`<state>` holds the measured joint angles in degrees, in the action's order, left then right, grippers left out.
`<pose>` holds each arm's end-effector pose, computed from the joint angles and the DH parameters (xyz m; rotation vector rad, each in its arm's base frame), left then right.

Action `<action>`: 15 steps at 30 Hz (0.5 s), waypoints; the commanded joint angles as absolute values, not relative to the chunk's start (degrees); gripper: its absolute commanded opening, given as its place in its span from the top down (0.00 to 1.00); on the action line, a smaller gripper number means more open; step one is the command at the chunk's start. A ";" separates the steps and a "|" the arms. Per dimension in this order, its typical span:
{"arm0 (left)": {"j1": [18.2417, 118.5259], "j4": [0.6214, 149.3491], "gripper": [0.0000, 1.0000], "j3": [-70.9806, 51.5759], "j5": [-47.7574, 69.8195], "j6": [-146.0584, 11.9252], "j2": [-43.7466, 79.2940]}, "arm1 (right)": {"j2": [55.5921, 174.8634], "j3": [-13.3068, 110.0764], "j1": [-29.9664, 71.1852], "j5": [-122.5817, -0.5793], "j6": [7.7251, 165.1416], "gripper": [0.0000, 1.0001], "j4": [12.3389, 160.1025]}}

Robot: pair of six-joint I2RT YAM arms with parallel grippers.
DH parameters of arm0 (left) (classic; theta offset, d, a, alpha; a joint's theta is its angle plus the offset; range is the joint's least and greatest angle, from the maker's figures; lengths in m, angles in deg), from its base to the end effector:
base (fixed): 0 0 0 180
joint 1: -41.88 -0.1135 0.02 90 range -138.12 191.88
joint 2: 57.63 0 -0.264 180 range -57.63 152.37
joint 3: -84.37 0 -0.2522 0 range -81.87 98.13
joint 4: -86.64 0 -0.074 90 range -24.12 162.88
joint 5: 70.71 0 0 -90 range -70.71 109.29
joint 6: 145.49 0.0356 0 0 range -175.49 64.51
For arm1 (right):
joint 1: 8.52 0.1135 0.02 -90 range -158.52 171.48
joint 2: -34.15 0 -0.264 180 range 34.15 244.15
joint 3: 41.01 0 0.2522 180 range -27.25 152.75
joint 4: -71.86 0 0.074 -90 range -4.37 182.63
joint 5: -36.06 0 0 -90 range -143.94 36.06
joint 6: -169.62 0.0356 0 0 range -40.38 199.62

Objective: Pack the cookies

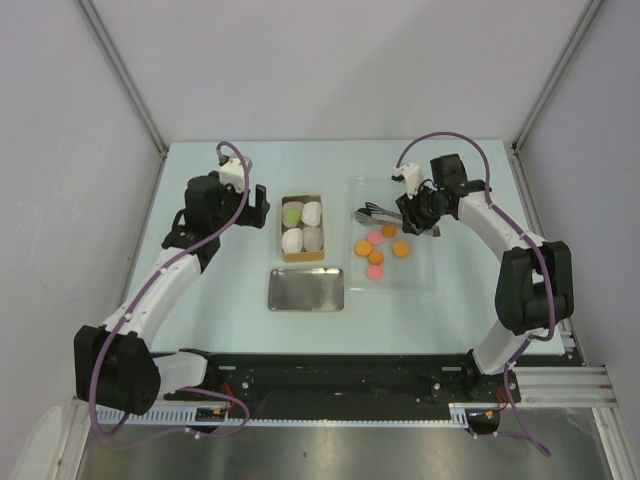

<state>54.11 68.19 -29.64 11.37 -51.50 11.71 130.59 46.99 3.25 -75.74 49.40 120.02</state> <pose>0.2727 -0.0641 0.3052 0.3660 1.9198 -0.2298 0.3478 0.0860 0.2494 -1.0253 2.2707 0.3532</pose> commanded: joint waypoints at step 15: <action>53.75 70.51 0.13 -29.66 10.24 -51.62 10.83 | 128.19 47.19 4.14 -75.21 49.65 0.74 116.92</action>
<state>54.11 68.17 -29.64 11.37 -51.50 11.71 131.20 46.99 3.89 -75.39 49.42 119.21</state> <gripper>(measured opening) 0.867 0.395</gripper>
